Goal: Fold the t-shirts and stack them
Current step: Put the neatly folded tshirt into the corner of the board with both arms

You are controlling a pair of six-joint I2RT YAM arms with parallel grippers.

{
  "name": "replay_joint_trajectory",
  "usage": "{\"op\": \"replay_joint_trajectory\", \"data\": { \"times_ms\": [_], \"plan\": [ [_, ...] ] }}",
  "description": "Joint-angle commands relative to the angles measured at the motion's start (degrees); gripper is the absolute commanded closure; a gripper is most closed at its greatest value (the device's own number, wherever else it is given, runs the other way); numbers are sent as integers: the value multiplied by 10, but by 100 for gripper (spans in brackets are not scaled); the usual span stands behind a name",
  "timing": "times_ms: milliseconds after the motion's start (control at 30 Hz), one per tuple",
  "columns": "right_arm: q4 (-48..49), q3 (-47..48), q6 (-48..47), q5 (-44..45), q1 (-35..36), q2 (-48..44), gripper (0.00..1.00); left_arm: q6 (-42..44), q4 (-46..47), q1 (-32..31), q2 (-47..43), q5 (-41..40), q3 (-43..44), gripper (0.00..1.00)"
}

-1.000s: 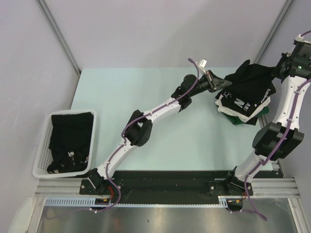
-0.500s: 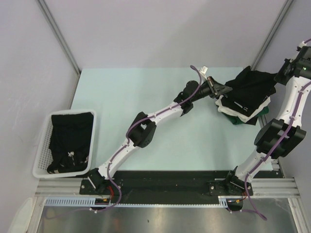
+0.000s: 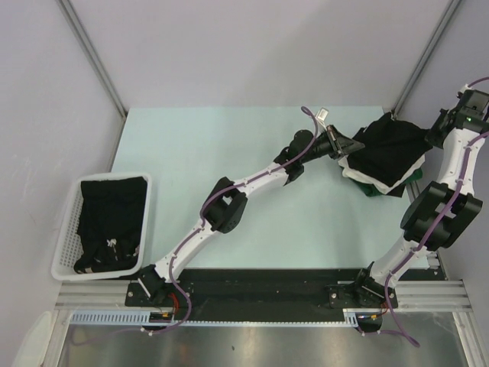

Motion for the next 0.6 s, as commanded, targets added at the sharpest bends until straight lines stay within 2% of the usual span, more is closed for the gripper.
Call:
{"op": "replay_joint_trajectory", "data": {
  "times_ms": [0, 200, 267, 467, 500, 533, 567],
  "plan": [
    [115, 13, -9, 88, -29, -2, 100, -9, 13, 9, -15, 36, 0, 100],
    [111, 16, -2, 91, -29, 2, 100, -8, 15, 9, -26, 45, -19, 100],
    [107, 20, 0, 95, -29, 4, 100, -6, 2, 9, -31, 47, -25, 95],
    [99, 30, 3, 101, -29, 9, 89, 17, -35, 10, -55, 52, -52, 81],
    [99, 30, 2, 103, -29, 9, 84, 19, -41, 11, -62, 51, -55, 72],
    [98, 30, 3, 103, -29, 9, 81, 25, -47, 12, -66, 50, -63, 49],
    [99, 29, 2, 103, -29, 7, 79, 29, -60, 12, -69, 48, -66, 43]
  ]
}}
